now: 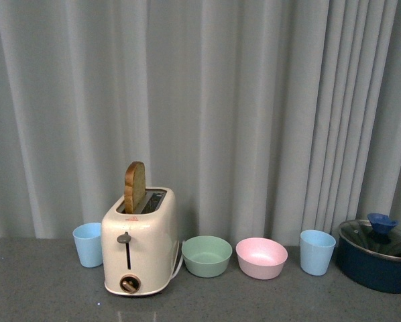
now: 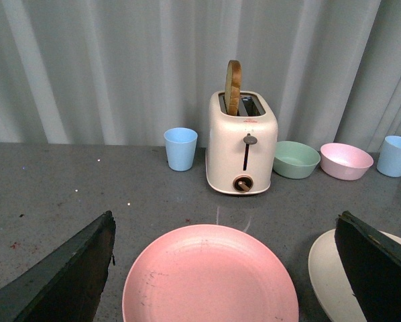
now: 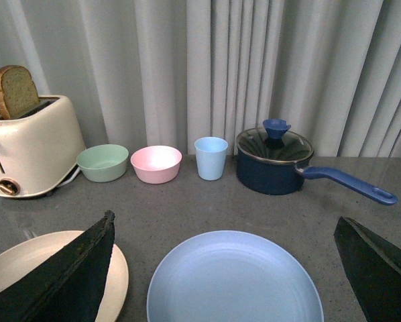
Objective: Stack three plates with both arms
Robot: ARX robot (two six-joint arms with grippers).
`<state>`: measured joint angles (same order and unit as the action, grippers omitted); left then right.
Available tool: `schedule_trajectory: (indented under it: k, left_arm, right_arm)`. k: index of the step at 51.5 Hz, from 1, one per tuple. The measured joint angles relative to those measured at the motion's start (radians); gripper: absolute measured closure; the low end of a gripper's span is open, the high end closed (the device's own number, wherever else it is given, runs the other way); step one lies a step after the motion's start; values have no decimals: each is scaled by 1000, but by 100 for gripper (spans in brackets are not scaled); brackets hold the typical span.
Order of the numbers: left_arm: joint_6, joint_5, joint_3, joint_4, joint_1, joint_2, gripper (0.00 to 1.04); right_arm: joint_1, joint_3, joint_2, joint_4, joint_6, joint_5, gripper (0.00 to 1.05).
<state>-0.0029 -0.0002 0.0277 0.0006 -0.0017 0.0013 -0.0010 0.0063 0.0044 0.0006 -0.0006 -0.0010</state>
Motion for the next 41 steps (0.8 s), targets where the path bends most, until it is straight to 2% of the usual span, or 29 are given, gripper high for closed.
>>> schedule_trajectory:
  k: [41]
  left_arm:
    - [0, 0, 0, 0, 0, 0, 7]
  right_arm:
    - [0, 0, 0, 0, 0, 0, 7]
